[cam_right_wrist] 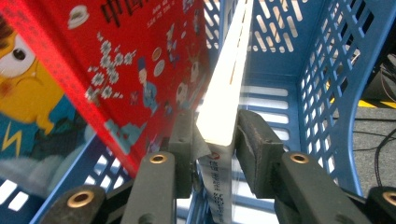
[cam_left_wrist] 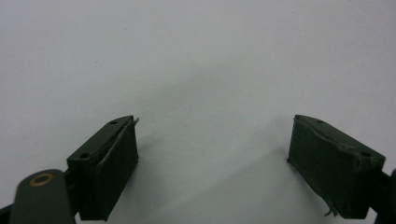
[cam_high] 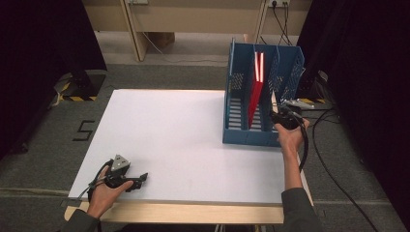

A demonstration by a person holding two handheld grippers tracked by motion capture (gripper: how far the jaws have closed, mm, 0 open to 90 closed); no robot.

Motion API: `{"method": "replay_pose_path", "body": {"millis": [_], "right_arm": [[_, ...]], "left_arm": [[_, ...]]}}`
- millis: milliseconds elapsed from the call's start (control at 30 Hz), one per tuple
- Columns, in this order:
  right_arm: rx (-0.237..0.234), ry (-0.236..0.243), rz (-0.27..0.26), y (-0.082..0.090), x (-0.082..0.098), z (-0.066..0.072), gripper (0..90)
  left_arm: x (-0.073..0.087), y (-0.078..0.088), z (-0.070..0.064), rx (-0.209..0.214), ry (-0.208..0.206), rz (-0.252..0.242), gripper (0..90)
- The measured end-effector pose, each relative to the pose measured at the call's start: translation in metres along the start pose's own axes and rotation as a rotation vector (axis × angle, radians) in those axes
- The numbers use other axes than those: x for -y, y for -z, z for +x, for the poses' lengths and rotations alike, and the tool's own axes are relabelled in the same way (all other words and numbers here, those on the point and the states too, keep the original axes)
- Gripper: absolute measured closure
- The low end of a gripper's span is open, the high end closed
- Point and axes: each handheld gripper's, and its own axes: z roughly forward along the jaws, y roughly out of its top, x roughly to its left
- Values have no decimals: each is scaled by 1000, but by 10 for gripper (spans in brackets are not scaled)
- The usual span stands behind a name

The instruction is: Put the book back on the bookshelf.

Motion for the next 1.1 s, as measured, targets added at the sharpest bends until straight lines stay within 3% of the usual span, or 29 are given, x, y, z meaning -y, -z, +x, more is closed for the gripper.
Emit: {"method": "replay_pose_path", "body": {"millis": [500, 600, 800, 1100], "right_arm": [[25, -12, -10, -12, -5, 1, 678], [20, -51, -18, -10, -3, 1, 572], [20, -17, -48, 9, 2, 10, 454], [-33, 15, -75, 41, 11, 27, 328]], "left_arm": [[0, 0, 0, 0, -1, -4, 145], [0, 0, 0, 2, -3, -1, 144], [1, 0, 0, 2, -2, -2, 143], [1, 0, 1, 4, -3, -5, 142]]}}
